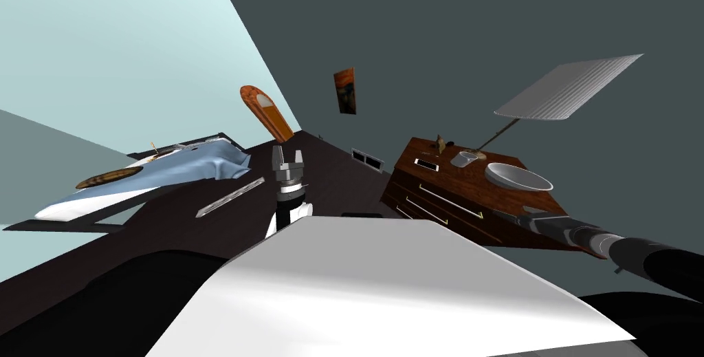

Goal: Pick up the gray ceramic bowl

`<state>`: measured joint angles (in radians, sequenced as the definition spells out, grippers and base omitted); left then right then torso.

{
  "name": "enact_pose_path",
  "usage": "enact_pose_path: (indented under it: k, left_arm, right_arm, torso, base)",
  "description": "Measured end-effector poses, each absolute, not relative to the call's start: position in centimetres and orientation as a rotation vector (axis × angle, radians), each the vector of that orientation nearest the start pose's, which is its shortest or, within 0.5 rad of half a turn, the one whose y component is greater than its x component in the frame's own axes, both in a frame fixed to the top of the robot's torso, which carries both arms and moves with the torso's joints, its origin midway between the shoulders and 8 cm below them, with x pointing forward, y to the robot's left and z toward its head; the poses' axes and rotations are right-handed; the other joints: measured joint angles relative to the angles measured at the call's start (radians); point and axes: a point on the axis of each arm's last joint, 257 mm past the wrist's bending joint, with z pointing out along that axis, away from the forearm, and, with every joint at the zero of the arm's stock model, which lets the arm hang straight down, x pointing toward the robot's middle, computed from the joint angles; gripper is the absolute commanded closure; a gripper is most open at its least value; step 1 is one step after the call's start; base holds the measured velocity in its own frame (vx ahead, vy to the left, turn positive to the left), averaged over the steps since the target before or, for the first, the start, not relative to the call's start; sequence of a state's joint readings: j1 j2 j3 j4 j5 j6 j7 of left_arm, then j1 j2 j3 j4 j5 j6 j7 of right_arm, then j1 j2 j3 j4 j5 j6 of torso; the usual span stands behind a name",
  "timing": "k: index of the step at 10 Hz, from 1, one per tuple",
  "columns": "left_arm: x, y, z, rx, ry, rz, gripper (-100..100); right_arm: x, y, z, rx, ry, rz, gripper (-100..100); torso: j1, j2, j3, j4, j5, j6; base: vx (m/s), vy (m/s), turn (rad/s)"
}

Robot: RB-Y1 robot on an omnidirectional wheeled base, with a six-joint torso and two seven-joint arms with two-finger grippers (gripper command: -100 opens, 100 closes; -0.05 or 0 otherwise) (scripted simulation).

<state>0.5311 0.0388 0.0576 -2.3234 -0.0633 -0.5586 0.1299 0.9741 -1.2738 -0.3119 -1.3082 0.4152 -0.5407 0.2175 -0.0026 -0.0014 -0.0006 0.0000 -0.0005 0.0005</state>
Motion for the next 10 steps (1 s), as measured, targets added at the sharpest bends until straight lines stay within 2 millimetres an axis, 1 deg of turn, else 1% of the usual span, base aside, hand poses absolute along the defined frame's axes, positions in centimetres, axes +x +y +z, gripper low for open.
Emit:
enact_pose_path:
  k: [1, 2, 5, 7, 10]
  left_arm:
    - [32.2, 28.2, 4.5, -0.567, 0.606, -1.337, 0]
    - [32.2, 28.2, 4.5, -0.567, 0.606, -1.337, 0]
    - [32.2, 28.2, 4.5, -0.567, 0.606, -1.337, 0]
    - [32.2, 28.2, 4.5, -0.567, 0.606, -1.337, 0]
    - [32.2, 28.3, 4.5, -0.567, 0.606, -1.337, 0]
  right_arm:
    - [19.8, -68.5, -25.7, -0.242, 2.343, -0.266, -100]
    - [19.0, -69.4, -25.5, -0.272, 2.373, -0.294, -100]
    - [18.6, -71.3, -24.9, -0.347, 2.431, -0.355, -100]
    - [17.7, -73.3, -24.2, -0.413, 2.49, -0.414, -100]
    - [17.1, -75.2, -23.3, -0.503, 2.558, -0.482, -100]
  torso:
    - [0.0, 0.0, 0.0, 0.0, 0.0, 0.0]
    - [0.0, 0.0, 0.0, 0.0, 0.0, 0.0]
    - [-0.001, 0.0, 0.0, 0.0, 0.0, 0.0]
    - [-0.002, -0.002, -0.001, -0.001, -0.001, 0.0]
    - [-0.004, -0.002, -0.001, -0.001, -0.001, 0.0]
  base:
    - [0.051, -0.009, 0.12]
    - [0.045, -0.011, 0.058]
    - [0.057, -0.02, 0.088]
    - [0.079, -0.044, 0.096]
    - [0.071, -0.063, 0.07]
